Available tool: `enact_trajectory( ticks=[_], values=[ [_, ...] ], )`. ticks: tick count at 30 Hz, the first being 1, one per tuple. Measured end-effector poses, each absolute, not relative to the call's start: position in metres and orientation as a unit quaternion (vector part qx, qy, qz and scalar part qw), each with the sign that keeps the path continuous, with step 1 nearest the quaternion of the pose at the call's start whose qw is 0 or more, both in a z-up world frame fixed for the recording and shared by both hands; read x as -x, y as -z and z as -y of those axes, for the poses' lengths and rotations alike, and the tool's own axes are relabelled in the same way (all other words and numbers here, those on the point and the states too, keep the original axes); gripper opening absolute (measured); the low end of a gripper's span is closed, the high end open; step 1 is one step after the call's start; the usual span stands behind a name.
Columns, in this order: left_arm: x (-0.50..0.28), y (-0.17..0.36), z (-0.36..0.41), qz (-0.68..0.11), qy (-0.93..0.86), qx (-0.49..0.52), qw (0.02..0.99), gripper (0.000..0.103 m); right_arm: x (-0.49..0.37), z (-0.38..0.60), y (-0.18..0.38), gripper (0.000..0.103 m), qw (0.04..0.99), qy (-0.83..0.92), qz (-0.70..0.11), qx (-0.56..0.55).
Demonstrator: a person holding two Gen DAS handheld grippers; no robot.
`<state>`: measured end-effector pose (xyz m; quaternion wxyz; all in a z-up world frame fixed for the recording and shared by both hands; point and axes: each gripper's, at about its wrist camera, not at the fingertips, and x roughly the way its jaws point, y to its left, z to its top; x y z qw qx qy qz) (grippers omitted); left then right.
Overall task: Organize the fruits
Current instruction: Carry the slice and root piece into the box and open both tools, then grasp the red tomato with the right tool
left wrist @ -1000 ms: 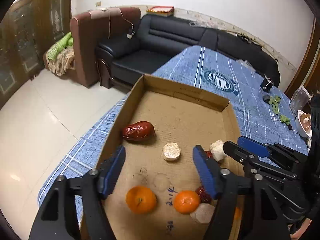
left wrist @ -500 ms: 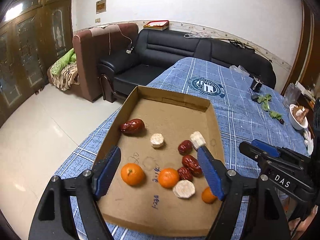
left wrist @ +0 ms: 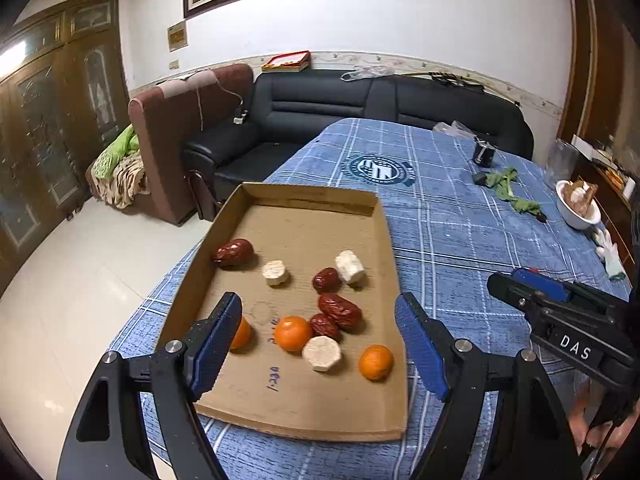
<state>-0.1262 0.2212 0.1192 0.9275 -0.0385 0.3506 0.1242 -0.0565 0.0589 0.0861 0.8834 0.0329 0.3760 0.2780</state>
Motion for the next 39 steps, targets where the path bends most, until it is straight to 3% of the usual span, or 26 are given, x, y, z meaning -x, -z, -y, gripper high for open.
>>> enact_trajectory(
  ticks=[29, 39],
  values=[
    [0.079, -0.069, -0.144, -0.421, -0.013, 0.011, 0.907, 0.079, 0.026, 0.084, -0.051, 0.053, 0.901, -0.145, -0.399, -0.09],
    [0.068, -0.054, -0.134, -0.435, 0.015, 0.025, 0.9, 0.079, -0.004, 0.07, -0.033, 0.053, 0.896, -0.138, -0.418, -0.06]
  ],
)
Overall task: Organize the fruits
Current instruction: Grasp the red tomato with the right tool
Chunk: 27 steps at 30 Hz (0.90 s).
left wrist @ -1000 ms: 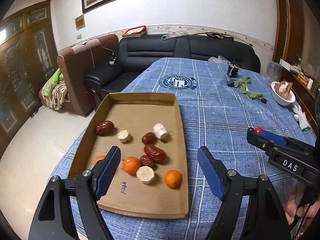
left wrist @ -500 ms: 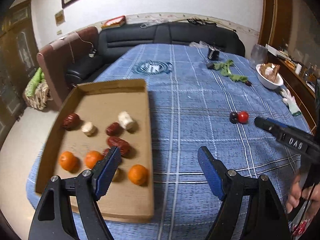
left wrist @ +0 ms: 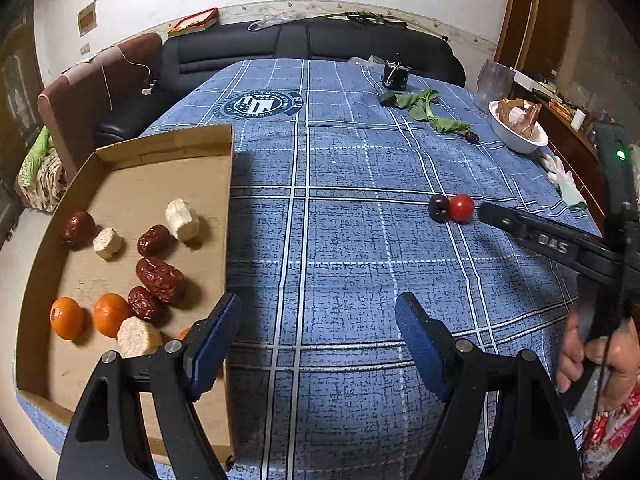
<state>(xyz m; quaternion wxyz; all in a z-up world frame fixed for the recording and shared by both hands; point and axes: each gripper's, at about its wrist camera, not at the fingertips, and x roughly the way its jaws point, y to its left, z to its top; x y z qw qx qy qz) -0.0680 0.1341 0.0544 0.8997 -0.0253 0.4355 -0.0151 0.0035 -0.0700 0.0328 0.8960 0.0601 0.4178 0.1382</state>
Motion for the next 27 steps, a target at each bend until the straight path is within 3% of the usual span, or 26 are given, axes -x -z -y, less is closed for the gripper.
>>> enact_trajectory(
  ticks=[9, 15, 21, 27],
  values=[
    [0.061, -0.049, -0.131, -0.444, 0.025, 0.026, 0.895, 0.079, -0.027, 0.046, -0.016, 0.052, 0.888, -0.168, -0.427, -0.036],
    [0.057, -0.045, -0.128, -0.452, 0.03, 0.032, 0.891, 0.079, -0.025, 0.059, -0.015, 0.04, 0.878, -0.193, -0.432, -0.072],
    [0.052, -0.045, -0.123, -0.455, 0.032, 0.033, 0.89, 0.079, -0.023, 0.081, -0.022, 0.039, 0.904, -0.099, -0.415, -0.037],
    [0.051, -0.043, -0.112, -0.455, 0.04, 0.026, 0.889, 0.079, -0.031, 0.096, -0.016, 0.041, 0.885, -0.142, -0.424, -0.13]
  ],
)
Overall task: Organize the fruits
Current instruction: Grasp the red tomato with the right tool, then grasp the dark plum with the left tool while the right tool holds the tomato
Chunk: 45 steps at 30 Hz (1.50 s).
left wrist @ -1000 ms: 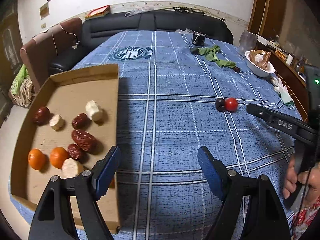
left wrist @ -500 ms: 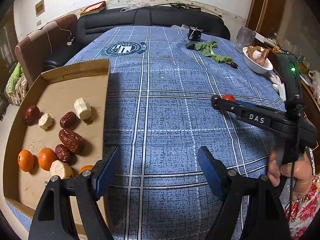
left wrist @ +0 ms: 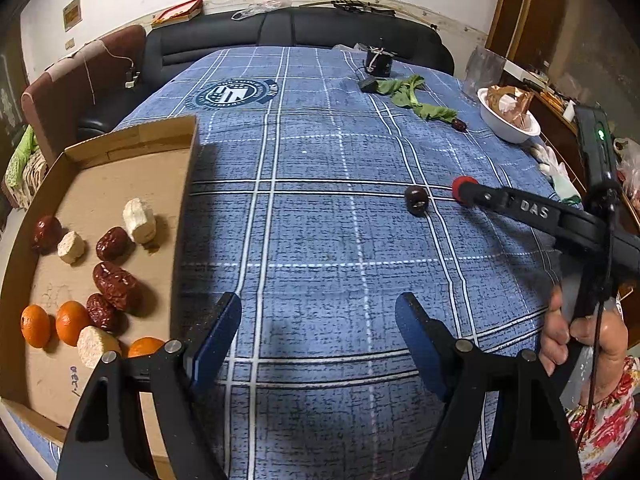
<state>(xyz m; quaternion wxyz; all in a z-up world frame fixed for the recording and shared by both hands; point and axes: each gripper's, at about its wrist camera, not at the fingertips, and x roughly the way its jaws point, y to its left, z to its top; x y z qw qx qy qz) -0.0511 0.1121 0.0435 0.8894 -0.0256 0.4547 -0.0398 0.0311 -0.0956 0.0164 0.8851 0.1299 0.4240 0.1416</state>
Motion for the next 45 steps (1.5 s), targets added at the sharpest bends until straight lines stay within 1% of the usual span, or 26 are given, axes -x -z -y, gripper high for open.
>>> enact_trajectory(
  ticks=[11, 12, 13, 17, 26, 27, 29, 31, 32, 34, 35, 36, 37, 41, 45],
  values=[
    [0.041, -0.042, -0.099, -0.451, 0.05, 0.006, 0.891, 0.079, -0.057, 0.077, -0.011, 0.04, 0.892, -0.114, -0.429, -0.088],
    [0.038, -0.044, -0.098, -0.447, 0.05, 0.004, 0.893, 0.079, -0.056, 0.076, -0.011, 0.038, 0.892, -0.115, -0.428, -0.084],
    [0.035, -0.044, -0.098, -0.444, 0.05, 0.004, 0.895, 0.079, -0.055, 0.076, -0.011, 0.032, 0.893, -0.116, -0.428, -0.081],
    [0.016, -0.044, -0.091, -0.438, 0.057, 0.013, 0.897, 0.078, -0.051, 0.083, -0.011, 0.031, 0.893, -0.115, -0.428, -0.085],
    [-0.041, -0.022, -0.044, -0.458, 0.093, -0.021, 0.884, 0.078, -0.04, 0.11, -0.028, 0.031, 0.9, -0.109, -0.409, -0.106],
    [-0.045, -0.021, -0.039, -0.456, 0.097, -0.025, 0.884, 0.076, -0.039, 0.112, -0.029, 0.031, 0.901, -0.108, -0.407, -0.106],
    [-0.051, -0.02, -0.034, -0.456, 0.102, -0.03, 0.884, 0.069, -0.04, 0.115, -0.03, 0.031, 0.9, -0.108, -0.407, -0.109],
    [-0.056, -0.017, -0.029, -0.457, 0.107, -0.038, 0.882, 0.058, -0.043, 0.118, -0.029, 0.032, 0.898, -0.109, -0.411, -0.113],
    [-0.058, -0.015, -0.027, -0.459, 0.107, -0.043, 0.881, 0.055, -0.044, 0.119, -0.029, 0.032, 0.897, -0.109, -0.412, -0.115],
    [-0.059, -0.013, -0.024, -0.454, 0.1, -0.056, 0.884, 0.042, -0.044, 0.12, -0.029, 0.032, 0.897, -0.111, -0.412, -0.117],
    [-0.059, -0.013, -0.024, -0.452, 0.101, -0.057, 0.884, 0.038, -0.043, 0.121, -0.029, 0.032, 0.897, -0.112, -0.412, -0.118],
    [-0.058, -0.014, -0.023, -0.451, 0.109, -0.052, 0.884, 0.024, -0.043, 0.12, -0.029, 0.032, 0.897, -0.114, -0.411, -0.118],
    [-0.057, -0.015, -0.023, -0.451, 0.117, -0.044, 0.884, 0.021, -0.043, 0.12, -0.03, 0.032, 0.897, -0.115, -0.411, -0.118],
    [-0.046, -0.022, -0.019, -0.43, 0.105, -0.059, 0.895, 0.021, -0.042, 0.117, -0.03, 0.032, 0.896, -0.12, -0.411, -0.115],
    [-0.03, -0.035, -0.024, -0.417, 0.11, -0.043, 0.902, 0.021, -0.04, 0.113, -0.031, 0.032, 0.897, -0.124, -0.41, -0.111]
  ],
)
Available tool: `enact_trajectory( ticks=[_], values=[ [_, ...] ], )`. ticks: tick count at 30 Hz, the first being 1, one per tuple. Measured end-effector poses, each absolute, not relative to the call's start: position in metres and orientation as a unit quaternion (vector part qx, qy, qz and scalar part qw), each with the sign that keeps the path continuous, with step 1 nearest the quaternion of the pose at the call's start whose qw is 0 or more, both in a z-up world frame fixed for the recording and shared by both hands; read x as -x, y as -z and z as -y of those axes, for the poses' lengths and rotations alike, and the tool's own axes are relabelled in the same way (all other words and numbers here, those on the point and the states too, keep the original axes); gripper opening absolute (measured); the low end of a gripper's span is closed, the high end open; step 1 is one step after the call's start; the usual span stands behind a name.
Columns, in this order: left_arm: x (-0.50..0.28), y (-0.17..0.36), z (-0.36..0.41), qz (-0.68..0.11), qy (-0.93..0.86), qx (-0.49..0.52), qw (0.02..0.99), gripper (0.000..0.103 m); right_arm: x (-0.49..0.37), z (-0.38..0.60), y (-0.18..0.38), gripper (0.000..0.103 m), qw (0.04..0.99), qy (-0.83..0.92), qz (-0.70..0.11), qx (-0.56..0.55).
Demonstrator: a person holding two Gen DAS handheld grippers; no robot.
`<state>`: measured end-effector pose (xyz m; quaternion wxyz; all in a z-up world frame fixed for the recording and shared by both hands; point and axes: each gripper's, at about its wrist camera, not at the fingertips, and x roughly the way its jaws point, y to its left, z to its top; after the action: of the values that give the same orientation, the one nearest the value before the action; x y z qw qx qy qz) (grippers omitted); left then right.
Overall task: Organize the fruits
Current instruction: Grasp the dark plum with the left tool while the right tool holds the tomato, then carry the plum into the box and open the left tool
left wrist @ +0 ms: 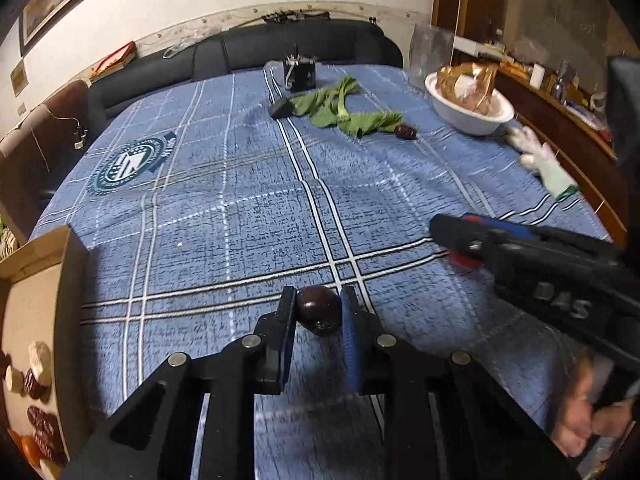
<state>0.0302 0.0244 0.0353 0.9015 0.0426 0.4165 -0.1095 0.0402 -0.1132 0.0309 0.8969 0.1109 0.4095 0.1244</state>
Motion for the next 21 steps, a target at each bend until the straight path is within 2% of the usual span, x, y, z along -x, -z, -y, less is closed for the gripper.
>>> enact_trajectory(
  ticks=[21],
  values=[
    [0.048, -0.094, -0.115, -0.363, 0.057, 0.046, 0.929, 0.021, -0.015, 0.082, -0.028, 0.032, 0.906, -0.116, -0.4, -0.069]
  ],
)
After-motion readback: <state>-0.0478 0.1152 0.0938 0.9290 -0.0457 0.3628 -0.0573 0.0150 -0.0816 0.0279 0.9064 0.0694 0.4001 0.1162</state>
